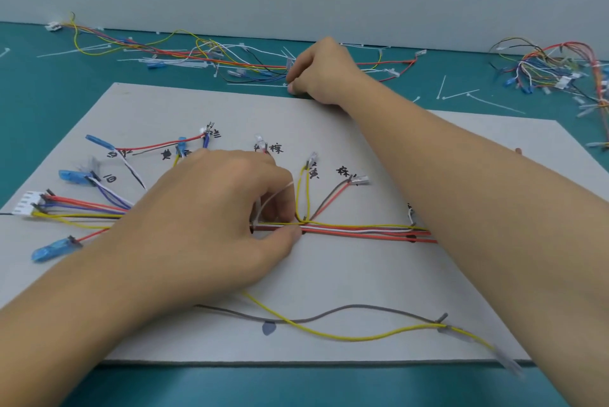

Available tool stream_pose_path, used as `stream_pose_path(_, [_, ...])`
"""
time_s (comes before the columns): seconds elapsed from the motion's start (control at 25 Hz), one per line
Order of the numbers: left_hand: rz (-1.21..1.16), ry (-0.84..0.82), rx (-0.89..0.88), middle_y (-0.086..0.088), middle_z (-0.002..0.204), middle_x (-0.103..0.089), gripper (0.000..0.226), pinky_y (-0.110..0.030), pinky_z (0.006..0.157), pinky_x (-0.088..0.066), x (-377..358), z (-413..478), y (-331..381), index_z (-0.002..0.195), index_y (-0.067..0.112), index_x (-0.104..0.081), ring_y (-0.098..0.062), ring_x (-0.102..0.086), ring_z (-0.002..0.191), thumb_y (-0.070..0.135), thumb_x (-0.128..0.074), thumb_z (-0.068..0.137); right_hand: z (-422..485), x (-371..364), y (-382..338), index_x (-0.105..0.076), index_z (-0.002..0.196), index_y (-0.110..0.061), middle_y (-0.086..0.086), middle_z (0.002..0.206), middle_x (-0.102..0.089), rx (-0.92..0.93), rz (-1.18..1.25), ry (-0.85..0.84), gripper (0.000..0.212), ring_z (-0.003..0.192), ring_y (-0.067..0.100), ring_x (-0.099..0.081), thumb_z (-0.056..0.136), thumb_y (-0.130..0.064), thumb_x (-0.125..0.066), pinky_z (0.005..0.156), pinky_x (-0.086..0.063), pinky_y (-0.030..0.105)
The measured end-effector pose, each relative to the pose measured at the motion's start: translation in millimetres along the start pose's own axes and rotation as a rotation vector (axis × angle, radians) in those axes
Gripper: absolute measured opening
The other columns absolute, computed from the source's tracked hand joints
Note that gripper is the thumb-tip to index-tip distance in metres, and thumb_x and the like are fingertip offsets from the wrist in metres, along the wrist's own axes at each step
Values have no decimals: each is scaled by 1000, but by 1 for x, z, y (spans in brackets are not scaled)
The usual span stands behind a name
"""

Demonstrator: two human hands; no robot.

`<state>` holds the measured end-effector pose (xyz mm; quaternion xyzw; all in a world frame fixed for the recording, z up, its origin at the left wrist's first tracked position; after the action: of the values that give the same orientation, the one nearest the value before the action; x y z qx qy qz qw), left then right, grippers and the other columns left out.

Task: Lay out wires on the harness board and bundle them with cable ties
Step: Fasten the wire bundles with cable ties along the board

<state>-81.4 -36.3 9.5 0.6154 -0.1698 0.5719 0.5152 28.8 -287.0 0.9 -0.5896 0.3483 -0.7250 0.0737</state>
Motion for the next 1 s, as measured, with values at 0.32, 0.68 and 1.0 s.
stream_pose_path(0.32, [38,43,-30,21,89,-59,34,-41,73,-44,0,-3,3,90,42,-60,-4,-55,80,70,-64,70,-10,3,-9,-73,98,-13,8,102,-71,93,-219,33,14,98,29,-67,89,-10,-63,88,-58,38])
stream_pose_path(0.68, [201,-129,-206,26,113,-54,76,-33,86,-19,-9,-19,30,110,50,-61,-11,-51,100,85,-60,42,-140,51,-24,-70,86,-17,0,79,-70,141,-183,-78,14,75,21,-67,92,-19,-58,62,-54,31])
stream_pose_path(1.0, [126,-104,-231,22,108,-62,60,-45,74,-49,-13,-14,29,97,46,-72,-21,-61,85,78,-56,49,-167,63,-19,-66,89,-22,-6,89,-69,56,-239,-234,14,81,15,-63,97,-19,-55,62,-47,26])
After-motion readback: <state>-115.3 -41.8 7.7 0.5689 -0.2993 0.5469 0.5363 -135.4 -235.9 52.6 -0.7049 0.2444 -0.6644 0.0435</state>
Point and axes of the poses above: each hand's wrist, its own z-axis towards the middle knuckle, its own x-axis out of the back of the hand, y = z × x, the point moved 1 cm from there along z, towards the middle knuckle
